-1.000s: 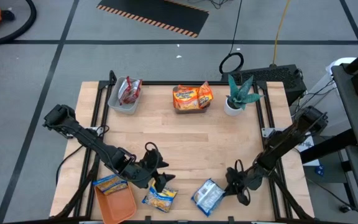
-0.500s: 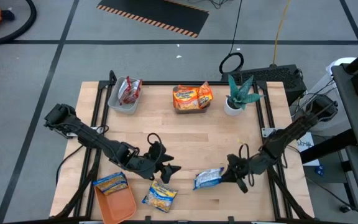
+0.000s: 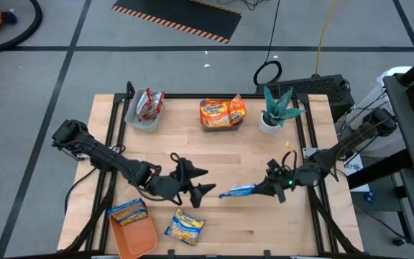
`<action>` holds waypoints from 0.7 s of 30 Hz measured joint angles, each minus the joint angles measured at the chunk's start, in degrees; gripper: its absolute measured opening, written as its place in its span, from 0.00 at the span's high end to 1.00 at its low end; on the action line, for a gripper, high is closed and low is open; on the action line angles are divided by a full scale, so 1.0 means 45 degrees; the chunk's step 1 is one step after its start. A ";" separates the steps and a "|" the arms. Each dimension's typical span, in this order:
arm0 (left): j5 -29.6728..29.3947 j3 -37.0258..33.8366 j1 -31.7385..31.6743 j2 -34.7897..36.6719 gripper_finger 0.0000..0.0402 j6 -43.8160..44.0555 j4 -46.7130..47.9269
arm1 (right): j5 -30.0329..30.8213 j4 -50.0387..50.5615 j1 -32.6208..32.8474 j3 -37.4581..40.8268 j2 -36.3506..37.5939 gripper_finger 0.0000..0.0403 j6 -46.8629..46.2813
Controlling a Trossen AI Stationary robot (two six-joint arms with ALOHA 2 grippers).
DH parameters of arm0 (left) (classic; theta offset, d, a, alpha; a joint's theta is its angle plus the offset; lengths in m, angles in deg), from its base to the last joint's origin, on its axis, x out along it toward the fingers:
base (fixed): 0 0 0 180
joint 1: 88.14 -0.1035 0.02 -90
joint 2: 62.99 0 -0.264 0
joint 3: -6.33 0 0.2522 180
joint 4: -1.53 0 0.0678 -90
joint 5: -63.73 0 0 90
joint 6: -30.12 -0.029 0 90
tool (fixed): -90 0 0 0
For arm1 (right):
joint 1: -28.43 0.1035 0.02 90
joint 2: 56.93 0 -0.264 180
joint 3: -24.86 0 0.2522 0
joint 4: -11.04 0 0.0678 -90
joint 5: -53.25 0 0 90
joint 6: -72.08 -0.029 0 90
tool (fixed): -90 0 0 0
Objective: Sort Maruchan noodles
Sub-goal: Put the right blue noodle pack into the orange bin
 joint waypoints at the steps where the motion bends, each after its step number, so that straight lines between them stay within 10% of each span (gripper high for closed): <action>1: -0.0023 0.0000 0.0000 0.0000 0.20 -0.0330 -0.0170 | 0.0003 0.0048 -0.0105 0.0000 0.0132 1.00 -0.0298; 21: 0.0115 0.0000 -0.2054 0.0000 0.20 -0.5071 -0.1459 | -0.0100 0.0611 -0.3397 -0.0863 0.1285 1.00 -0.2791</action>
